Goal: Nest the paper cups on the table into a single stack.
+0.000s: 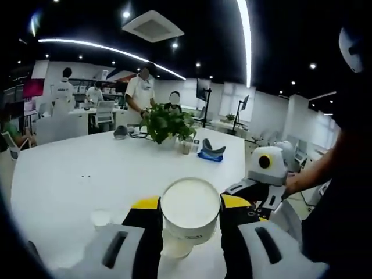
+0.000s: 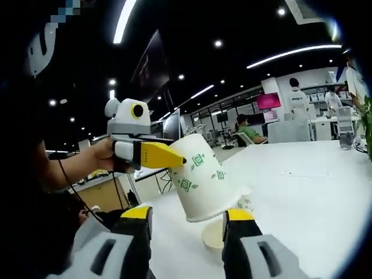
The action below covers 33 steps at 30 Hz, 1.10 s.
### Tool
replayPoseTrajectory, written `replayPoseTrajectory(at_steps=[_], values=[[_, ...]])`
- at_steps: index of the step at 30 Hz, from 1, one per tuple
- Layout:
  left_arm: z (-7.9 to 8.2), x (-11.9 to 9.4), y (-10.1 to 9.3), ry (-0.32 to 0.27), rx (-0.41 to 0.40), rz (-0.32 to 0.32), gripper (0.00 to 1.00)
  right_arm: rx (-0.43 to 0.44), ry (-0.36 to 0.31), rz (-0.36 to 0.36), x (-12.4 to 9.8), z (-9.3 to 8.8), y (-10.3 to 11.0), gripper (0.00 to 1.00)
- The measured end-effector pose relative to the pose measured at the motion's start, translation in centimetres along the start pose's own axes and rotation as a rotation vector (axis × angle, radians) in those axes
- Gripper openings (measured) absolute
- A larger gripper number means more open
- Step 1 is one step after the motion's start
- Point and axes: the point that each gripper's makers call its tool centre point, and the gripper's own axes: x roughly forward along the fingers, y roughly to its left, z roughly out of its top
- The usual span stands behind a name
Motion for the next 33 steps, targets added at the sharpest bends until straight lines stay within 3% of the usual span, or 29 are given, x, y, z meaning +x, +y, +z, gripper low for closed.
replayPoseTrajectory(at_steps=[5, 9, 11, 19, 24, 29, 33], values=[[-1.6, -0.2, 0.2, 0.042, 0.011, -0.015, 0.36, 0.018, 0.006, -0.002, -0.5, -0.1, -0.4, 0.46], [-3.7, -0.6, -0.2, 0.125, 0.058, -0.055, 0.36, 0.084, -0.04, 0.016, -1.1, 0.8, -0.4, 0.45], [-4.3, -0.7, -0.5, 0.139, 0.057, -0.073, 0.36, 0.102, -0.057, 0.027, -1.4, 1.2, -0.4, 0.42], [-6.2, -0.5, -1.5, 0.175, 0.057, -0.123, 0.36, 0.171, -0.104, 0.079, -1.7, 3.1, 0.3, 0.32], [-6.7, -0.5, -2.1, 0.179, 0.047, -0.146, 0.36, 0.223, -0.133, 0.092, -2.0, 4.1, 0.3, 0.19], [-6.9, -0.4, -2.5, 0.168, 0.041, -0.16, 0.36, 0.229, -0.119, 0.099, -2.0, 4.3, 0.0, 0.05], [-7.1, -0.5, -2.7, 0.172, 0.053, -0.167, 0.35, 0.26, -0.119, 0.123, -2.1, 4.5, 0.4, 0.02]])
